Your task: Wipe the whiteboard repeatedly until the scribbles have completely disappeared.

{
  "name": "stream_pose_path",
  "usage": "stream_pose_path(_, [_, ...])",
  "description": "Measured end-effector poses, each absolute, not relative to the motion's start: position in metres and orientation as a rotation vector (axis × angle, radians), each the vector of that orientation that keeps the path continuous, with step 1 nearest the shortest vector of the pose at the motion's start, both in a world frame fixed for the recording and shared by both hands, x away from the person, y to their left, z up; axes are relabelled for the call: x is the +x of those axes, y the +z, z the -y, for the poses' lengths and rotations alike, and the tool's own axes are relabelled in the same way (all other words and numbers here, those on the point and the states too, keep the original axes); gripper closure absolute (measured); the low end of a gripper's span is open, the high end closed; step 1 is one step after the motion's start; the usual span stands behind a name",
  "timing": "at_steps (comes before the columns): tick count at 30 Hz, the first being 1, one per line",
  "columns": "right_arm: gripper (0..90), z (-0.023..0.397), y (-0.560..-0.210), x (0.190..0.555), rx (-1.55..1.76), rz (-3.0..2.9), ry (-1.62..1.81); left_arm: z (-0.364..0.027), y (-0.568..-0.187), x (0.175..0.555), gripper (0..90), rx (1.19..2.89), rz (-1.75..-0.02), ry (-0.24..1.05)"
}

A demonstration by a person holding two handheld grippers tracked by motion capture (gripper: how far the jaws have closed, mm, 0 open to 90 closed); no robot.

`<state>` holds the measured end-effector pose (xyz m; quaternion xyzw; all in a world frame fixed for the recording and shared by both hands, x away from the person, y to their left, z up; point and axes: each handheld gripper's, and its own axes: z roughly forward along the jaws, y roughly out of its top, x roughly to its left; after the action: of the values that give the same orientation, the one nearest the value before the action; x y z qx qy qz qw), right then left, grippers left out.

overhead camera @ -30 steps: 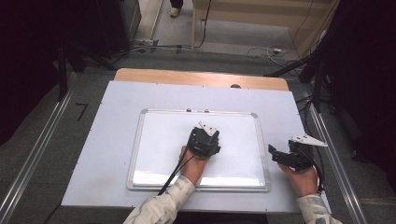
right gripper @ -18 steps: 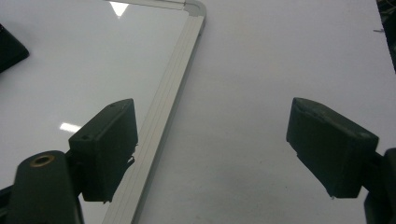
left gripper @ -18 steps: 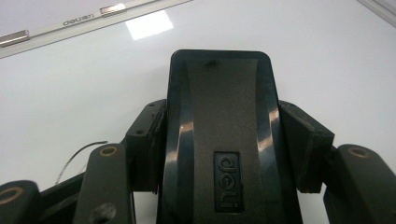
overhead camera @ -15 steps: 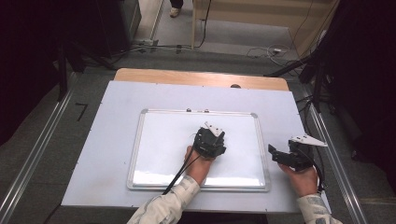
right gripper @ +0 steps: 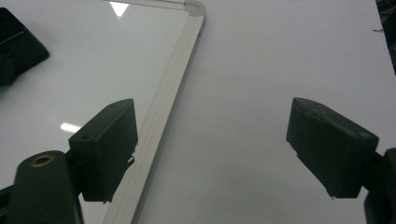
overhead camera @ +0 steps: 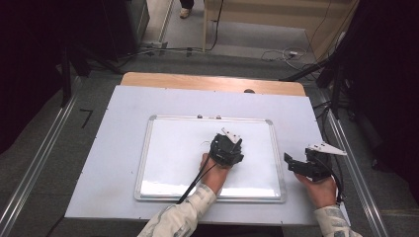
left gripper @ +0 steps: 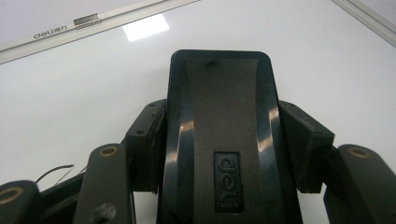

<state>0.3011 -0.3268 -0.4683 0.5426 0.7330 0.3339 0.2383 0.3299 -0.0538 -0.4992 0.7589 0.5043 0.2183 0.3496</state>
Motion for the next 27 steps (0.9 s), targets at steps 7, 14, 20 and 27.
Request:
stream_pose_path(7, [14.9, 0.328, -0.468, 0.301, 1.49, -2.005, 0.915, 0.058, -0.499, 0.333, 40.2, 1.964, -1.305, 0.567])
stream_pose_path(14, [14.9, 0.329, -0.468, 0.3, 1.49, -2.003, 0.916, 0.057, -0.499, 0.335, 40.1, 1.971, -1.303, 0.566])
stream_pose_path(20, [14.9, 0.33, -0.469, 0.3, 1.492, -2.002, 0.915, 0.047, -0.499, 0.34, 40.1, 1.964, -1.329, 0.582])
stream_pose_path(27, [14.9, 0.331, -0.469, 0.299, 1.497, -1.999, 0.913, 0.033, -0.499, 0.343, 40.1, 1.949, -1.357, 0.592])
